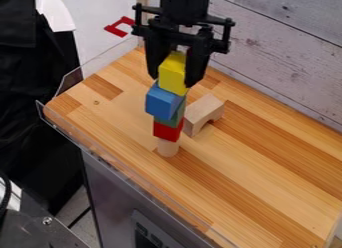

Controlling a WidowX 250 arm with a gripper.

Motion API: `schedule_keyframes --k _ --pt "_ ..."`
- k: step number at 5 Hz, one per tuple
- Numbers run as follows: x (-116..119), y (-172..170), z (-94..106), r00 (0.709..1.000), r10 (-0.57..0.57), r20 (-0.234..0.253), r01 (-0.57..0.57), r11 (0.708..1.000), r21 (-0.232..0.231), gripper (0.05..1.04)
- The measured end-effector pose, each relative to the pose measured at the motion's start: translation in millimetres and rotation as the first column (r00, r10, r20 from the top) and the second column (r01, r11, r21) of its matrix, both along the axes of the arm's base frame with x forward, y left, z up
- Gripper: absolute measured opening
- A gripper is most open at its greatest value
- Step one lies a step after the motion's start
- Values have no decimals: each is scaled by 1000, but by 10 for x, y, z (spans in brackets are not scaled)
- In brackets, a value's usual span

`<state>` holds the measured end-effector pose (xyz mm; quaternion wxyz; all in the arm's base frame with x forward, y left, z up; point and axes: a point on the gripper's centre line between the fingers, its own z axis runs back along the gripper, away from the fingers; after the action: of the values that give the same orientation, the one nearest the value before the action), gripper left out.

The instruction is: Put the rectangular block in he top to bottom right

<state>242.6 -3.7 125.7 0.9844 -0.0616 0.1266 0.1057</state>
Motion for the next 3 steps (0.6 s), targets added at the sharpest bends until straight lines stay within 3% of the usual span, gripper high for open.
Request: schedule_keyframes --k 1,2,3 --pt "-14 -2 3 1000 7 -11 -7 1000 3 574" --pt "38 -19 171 1000 7 -6 -6 997 73 574" --pt "169 -226 407 995 -82 53 76 991 110 574"
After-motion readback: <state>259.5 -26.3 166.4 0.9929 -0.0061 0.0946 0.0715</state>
